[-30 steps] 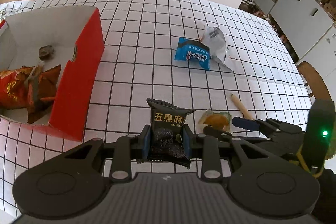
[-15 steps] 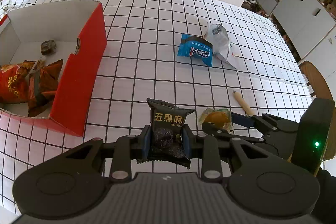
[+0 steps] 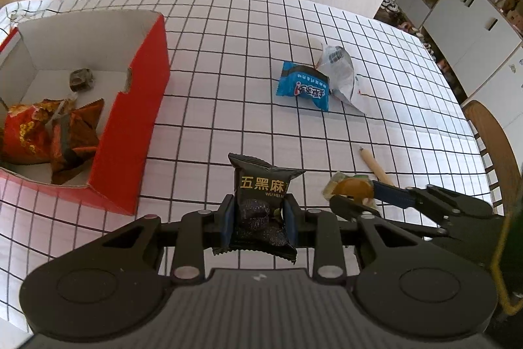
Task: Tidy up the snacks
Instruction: 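Carry the black packet and yolk pastry over the red box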
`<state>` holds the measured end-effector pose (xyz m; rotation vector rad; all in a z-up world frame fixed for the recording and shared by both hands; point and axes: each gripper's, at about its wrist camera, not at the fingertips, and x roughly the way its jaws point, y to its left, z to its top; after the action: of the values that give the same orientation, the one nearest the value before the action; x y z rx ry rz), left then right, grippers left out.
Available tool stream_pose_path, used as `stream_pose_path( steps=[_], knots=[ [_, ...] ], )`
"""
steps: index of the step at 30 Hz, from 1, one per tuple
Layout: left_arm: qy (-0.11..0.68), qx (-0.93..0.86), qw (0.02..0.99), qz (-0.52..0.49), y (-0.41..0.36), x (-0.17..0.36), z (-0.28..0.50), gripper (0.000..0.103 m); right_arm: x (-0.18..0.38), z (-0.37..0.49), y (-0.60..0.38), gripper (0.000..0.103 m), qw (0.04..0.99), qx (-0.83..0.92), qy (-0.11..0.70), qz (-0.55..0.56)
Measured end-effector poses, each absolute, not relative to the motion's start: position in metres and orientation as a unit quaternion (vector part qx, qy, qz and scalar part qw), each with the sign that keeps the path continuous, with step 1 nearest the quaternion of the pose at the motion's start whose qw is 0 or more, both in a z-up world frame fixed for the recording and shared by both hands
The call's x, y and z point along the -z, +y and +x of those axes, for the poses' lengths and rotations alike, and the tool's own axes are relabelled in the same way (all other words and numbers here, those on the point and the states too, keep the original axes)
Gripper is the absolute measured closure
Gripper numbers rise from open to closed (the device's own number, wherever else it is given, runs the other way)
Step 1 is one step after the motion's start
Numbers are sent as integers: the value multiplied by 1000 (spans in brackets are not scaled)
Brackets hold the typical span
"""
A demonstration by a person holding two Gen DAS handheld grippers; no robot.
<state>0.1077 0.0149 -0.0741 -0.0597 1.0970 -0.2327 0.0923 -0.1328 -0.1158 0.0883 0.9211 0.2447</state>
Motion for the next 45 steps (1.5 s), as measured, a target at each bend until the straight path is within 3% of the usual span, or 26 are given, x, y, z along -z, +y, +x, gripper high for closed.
stream_pose_path(
  steps=[14, 28, 45],
  knots=[
    [476, 82, 875, -36, 58, 26, 99, 73, 35, 89, -93, 54, 900, -177, 397, 41],
    [430, 3, 901, -54, 153, -13, 104, 73, -2, 111, -14, 54, 897, -243, 369, 33],
    [443, -73, 891, -64, 250, 12, 154, 73, 24, 172, 83, 54, 890, -245, 383, -26]
  ],
)
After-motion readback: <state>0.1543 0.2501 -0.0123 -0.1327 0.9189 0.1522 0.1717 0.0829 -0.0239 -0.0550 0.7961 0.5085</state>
